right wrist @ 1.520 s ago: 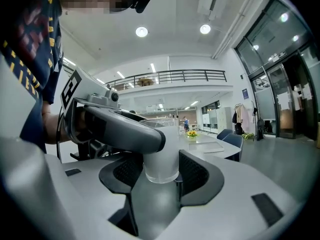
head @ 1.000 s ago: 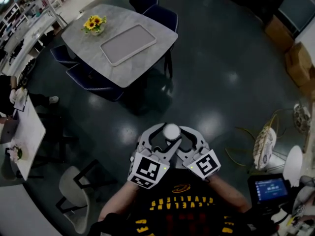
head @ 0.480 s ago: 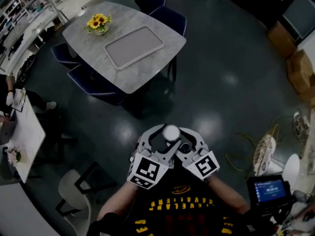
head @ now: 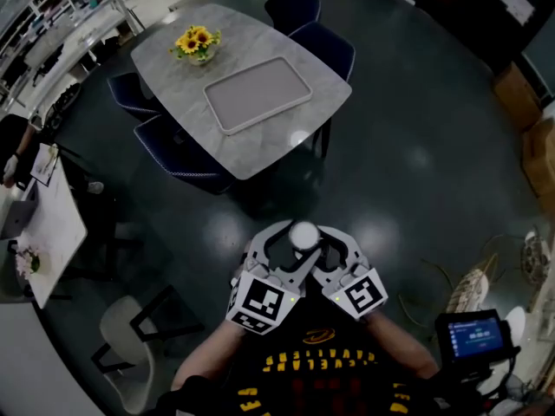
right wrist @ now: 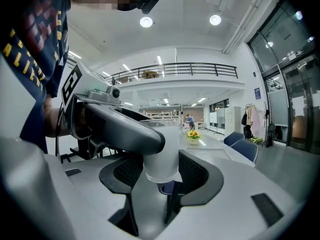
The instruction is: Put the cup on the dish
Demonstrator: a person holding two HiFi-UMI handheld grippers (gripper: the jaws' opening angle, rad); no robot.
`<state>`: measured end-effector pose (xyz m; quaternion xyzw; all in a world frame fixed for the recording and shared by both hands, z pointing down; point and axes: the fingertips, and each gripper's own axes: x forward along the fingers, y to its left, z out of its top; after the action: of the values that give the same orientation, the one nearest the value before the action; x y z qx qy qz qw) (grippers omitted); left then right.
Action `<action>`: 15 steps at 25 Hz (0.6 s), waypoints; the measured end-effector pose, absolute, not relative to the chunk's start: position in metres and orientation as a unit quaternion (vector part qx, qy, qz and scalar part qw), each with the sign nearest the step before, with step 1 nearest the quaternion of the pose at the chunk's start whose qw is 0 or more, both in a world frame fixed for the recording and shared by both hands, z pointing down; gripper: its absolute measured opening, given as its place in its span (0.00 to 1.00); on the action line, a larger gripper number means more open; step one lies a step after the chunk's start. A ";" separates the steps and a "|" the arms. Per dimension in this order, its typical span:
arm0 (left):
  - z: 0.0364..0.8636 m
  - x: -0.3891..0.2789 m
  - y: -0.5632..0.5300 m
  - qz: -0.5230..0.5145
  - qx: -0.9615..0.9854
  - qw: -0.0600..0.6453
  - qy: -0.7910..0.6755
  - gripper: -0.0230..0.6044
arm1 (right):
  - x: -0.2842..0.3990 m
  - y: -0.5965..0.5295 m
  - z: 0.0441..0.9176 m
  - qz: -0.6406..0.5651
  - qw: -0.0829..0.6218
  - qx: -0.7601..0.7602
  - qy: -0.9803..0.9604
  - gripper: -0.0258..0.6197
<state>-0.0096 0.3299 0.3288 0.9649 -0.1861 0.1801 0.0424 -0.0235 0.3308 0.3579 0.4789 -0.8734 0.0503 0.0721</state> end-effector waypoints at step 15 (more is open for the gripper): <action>0.319 0.056 0.235 0.178 0.948 0.040 -0.261 0.45 | 0.042 0.237 0.346 0.020 0.068 0.412 -0.908 0.40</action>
<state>0.0558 0.2354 0.3185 0.9480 -0.2609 0.1777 0.0396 0.0421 0.2368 0.3463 0.4124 -0.9082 0.0200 0.0684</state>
